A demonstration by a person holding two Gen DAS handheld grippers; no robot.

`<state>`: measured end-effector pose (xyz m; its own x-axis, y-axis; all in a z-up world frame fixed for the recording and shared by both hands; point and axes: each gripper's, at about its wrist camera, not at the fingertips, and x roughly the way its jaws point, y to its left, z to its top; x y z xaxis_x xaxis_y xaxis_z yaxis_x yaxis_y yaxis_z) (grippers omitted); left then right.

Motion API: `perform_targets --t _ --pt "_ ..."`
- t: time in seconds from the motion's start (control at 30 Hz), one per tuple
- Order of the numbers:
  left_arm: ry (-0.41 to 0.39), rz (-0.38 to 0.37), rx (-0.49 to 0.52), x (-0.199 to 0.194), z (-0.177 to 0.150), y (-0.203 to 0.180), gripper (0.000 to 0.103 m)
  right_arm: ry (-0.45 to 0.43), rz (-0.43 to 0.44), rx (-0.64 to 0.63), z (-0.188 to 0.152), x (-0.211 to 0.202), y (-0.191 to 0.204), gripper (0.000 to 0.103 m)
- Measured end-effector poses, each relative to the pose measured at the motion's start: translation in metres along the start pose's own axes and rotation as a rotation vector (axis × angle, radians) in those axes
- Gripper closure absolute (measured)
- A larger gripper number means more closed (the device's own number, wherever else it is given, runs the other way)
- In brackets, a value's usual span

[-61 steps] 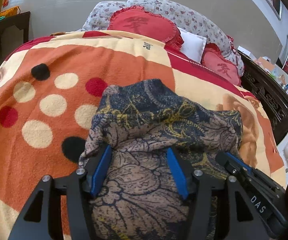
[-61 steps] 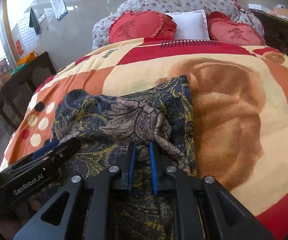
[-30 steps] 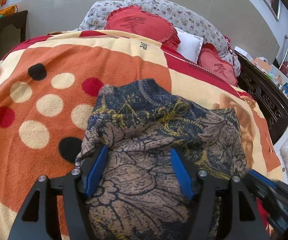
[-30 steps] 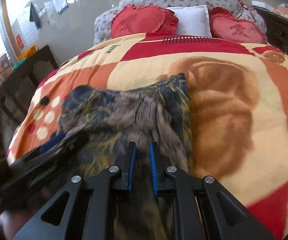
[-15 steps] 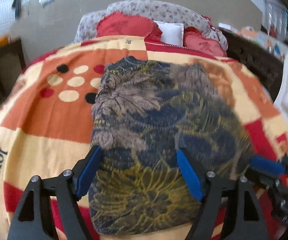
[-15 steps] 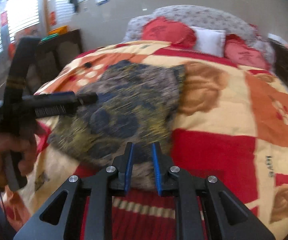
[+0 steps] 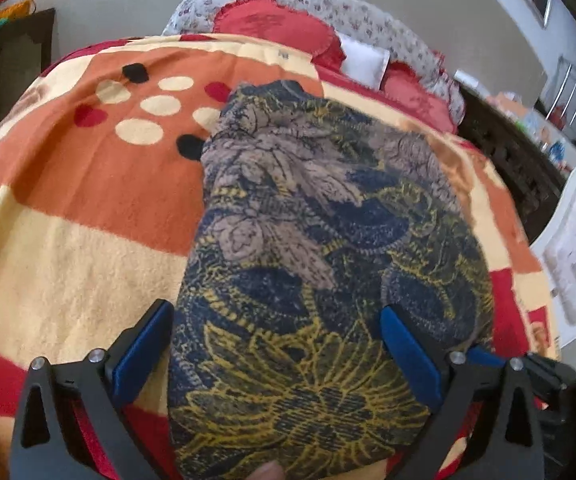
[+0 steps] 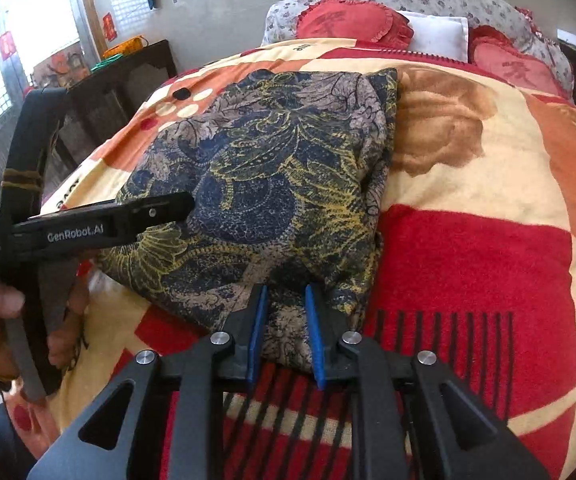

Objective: Fold small clothes
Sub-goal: 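Press the folded shirt flat and release it with both grippers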

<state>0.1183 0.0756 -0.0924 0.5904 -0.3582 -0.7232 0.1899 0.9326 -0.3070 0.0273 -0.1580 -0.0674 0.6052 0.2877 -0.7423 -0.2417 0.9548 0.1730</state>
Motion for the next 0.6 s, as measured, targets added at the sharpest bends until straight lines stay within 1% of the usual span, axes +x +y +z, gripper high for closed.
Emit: perform_targets --t 0.07,0.13,0.2,0.23,0.27,0.3,0.33,0.4,0.43,0.53,0.6 --pt "0.003 -0.004 -0.003 0.001 0.002 0.001 0.000 -0.002 -0.003 -0.015 0.000 -0.001 0.005 0.063" --pt "0.007 0.014 0.010 0.003 0.003 -0.003 0.000 0.001 -0.001 -0.035 0.000 -0.001 0.010 0.058" --pt "0.007 0.011 0.006 0.004 0.004 -0.002 0.000 0.006 0.014 -0.047 0.001 -0.002 0.012 0.048" --pt "0.005 -0.004 -0.006 0.004 0.005 0.000 0.000 0.011 0.042 -0.048 0.002 -0.002 0.012 0.044" --pt "0.002 -0.014 -0.014 0.004 0.005 0.002 0.000 0.014 0.076 -0.043 0.002 -0.002 0.011 0.034" --pt "-0.002 -0.026 -0.024 0.003 0.005 0.004 0.000 0.020 0.127 -0.035 0.003 -0.002 0.009 0.028" --pt "-0.004 -0.034 -0.029 0.003 0.005 0.005 0.000 0.023 0.150 -0.031 0.003 -0.001 0.009 0.023" --pt "-0.005 -0.038 -0.033 0.003 0.005 0.005 0.000 0.022 0.178 -0.019 0.002 -0.001 0.007 0.020" --pt "-0.004 -0.029 -0.027 0.003 0.005 0.005 0.000 0.020 0.189 -0.016 0.002 -0.001 0.006 0.019" --pt "0.005 0.020 0.007 0.005 0.004 -0.001 0.000 0.016 0.221 0.007 0.000 0.002 0.002 0.017" --pt "0.008 0.043 0.018 0.006 0.004 -0.003 0.001 0.016 0.222 0.012 0.000 0.003 0.002 0.017"
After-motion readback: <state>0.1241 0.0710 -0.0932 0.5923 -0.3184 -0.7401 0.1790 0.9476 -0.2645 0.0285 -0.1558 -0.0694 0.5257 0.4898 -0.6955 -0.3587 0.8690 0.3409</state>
